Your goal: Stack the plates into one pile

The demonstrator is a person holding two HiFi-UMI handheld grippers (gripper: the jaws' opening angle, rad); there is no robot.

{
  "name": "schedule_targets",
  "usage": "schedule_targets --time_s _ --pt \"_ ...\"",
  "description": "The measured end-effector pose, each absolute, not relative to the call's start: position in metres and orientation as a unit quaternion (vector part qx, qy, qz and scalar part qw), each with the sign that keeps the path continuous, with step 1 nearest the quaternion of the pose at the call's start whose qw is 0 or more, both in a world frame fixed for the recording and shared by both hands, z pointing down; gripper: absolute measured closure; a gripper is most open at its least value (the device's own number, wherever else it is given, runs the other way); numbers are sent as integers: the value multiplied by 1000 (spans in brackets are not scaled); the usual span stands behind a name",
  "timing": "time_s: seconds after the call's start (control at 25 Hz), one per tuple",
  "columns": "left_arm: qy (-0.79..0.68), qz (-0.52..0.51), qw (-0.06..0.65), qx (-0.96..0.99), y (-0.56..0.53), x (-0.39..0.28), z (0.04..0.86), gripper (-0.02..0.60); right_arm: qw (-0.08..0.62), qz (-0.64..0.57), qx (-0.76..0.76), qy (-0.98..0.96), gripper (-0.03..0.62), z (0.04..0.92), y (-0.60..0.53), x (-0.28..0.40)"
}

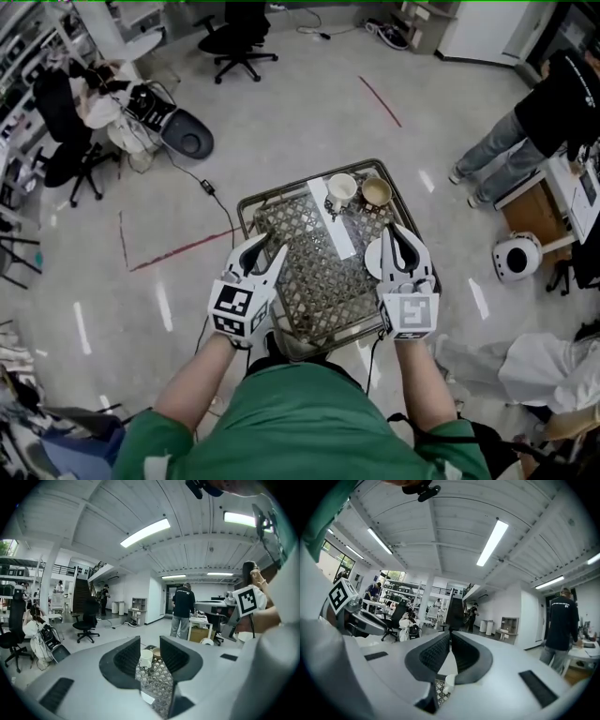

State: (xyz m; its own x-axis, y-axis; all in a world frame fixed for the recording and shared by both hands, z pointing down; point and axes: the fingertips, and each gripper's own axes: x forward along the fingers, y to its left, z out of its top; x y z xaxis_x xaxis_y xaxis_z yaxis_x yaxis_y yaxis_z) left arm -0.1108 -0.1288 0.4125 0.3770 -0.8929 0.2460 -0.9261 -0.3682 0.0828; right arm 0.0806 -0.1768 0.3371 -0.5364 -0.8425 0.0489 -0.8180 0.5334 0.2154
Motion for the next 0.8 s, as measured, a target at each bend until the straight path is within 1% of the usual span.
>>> schedule_targets --time_s 0.36,0.8 --pt "-553 37 68 829 -131 -121 364 440 54 -129 469 -872 557 293 -154 59" --pt "-545 23 61 836 -128 -118 352 440 35 -137 479 -866 557 282 -146 57"
